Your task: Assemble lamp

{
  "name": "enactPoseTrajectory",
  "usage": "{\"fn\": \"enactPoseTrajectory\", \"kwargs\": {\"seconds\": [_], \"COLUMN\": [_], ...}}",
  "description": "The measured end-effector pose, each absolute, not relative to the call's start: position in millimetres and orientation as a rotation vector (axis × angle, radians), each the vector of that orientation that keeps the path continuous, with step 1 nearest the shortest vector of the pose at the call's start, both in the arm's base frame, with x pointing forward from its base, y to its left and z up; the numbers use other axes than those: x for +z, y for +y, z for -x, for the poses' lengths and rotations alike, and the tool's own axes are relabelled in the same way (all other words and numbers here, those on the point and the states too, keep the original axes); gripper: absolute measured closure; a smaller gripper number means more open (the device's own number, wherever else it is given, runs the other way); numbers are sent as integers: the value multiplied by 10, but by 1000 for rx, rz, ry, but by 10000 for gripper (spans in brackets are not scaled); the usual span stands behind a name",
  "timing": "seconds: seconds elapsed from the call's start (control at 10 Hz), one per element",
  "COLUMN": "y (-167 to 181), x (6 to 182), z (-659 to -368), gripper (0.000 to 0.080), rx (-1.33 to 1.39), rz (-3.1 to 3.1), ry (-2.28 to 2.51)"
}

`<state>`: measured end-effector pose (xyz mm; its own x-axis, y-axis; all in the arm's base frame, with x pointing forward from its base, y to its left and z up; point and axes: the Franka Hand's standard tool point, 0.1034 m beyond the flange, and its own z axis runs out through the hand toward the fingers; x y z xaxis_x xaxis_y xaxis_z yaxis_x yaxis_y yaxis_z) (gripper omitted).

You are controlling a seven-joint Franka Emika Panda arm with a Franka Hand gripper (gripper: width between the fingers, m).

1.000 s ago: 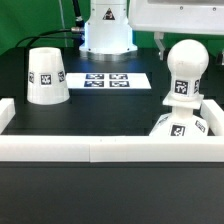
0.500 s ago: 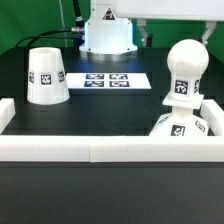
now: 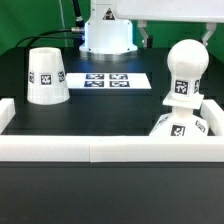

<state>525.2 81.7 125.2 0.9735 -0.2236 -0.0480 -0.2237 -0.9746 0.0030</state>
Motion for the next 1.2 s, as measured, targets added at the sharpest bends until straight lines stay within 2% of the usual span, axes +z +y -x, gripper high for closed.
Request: {"fn": "enactPoseTrajectory", "kwargs": {"seconds": [0.2, 0.4, 1.0, 1.2], "y": [675, 434, 125, -82], "x": [1166, 1157, 1134, 1100], "z": [-4957, -4762, -4743, -4653], "gripper": [101, 101, 101, 101], "rx": [103, 127, 127, 130], "rz": [3131, 3136, 3141, 3144], "ry": [260, 212, 195, 134]}}
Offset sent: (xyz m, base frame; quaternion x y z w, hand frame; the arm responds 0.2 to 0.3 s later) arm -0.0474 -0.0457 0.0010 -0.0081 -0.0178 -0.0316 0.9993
